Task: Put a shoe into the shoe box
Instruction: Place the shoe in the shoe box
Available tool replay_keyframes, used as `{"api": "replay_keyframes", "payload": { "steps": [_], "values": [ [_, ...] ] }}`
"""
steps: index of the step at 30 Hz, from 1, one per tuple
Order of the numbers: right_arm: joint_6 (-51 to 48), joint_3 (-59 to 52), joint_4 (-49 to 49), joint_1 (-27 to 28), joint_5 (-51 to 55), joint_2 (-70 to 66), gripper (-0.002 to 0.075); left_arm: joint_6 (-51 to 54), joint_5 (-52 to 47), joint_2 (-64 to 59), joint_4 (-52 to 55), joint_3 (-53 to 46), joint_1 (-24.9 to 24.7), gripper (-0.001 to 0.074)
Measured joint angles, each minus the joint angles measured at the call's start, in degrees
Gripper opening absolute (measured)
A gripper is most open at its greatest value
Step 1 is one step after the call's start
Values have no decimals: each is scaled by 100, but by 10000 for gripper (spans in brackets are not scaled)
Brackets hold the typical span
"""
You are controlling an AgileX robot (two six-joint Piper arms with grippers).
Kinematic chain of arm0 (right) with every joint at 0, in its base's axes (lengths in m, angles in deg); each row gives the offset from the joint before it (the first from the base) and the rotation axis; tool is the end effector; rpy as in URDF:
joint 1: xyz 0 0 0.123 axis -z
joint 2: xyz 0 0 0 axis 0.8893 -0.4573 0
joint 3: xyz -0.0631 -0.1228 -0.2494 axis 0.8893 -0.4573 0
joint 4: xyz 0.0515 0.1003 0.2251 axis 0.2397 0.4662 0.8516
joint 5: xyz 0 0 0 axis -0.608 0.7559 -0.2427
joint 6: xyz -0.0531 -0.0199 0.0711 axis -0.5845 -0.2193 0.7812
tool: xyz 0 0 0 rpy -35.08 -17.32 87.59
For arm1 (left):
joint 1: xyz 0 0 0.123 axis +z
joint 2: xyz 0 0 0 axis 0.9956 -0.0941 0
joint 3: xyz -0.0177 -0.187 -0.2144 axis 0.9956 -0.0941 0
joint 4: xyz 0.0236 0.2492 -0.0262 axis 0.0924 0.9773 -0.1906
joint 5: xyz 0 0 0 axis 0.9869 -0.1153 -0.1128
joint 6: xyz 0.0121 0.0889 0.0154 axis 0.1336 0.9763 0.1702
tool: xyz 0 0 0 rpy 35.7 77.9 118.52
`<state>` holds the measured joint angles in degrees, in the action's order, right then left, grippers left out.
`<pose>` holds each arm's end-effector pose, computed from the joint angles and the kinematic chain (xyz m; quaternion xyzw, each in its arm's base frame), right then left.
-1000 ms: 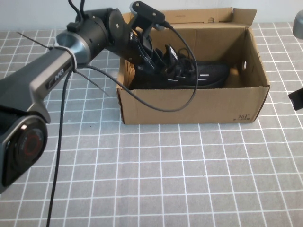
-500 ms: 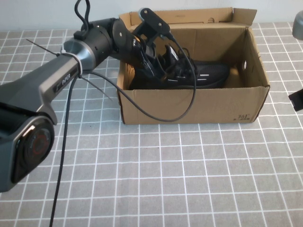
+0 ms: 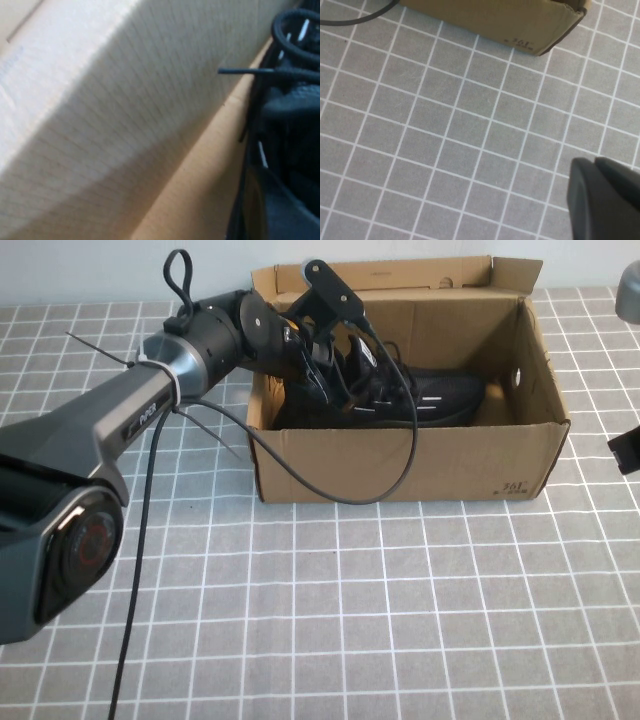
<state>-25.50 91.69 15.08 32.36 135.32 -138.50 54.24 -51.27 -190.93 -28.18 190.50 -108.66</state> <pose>0.2043 0.0985 0.3973 -0.1515 0.9453 -0.0015 0.2888 0.4895 -0.2371 0.2123 0.4854 0.7616 -0.0406 0.4274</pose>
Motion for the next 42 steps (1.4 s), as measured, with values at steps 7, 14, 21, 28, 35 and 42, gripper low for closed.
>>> {"api": "replay_keyframes", "payload": {
  "steps": [7, 14, 21, 28, 35, 42],
  "values": [
    [-13, 0, 0, 0, -22, 0, -16, 1215, 143, -45, -1278, 0, 0, 0],
    [-17, 0, 0, 0, -44, 0, -16, 3078, 281, -69, -3116, 0, 0, 0],
    [-27, 0, 0, 0, -48, -37, -16, 3590, 594, -165, -3898, 0, 0, 0],
    [-85, 0, 32, 0, -48, -218, -16, 3705, 688, -246, -4186, 0, 0, 37],
    [-173, 0, 173, 0, -112, -271, -16, 3222, 732, -236, -4246, 0, 49, 360],
    [-182, 0, 188, 0, -149, -280, -16, 2842, 642, 48, -4237, 0, 257, 437]
  ]
}}
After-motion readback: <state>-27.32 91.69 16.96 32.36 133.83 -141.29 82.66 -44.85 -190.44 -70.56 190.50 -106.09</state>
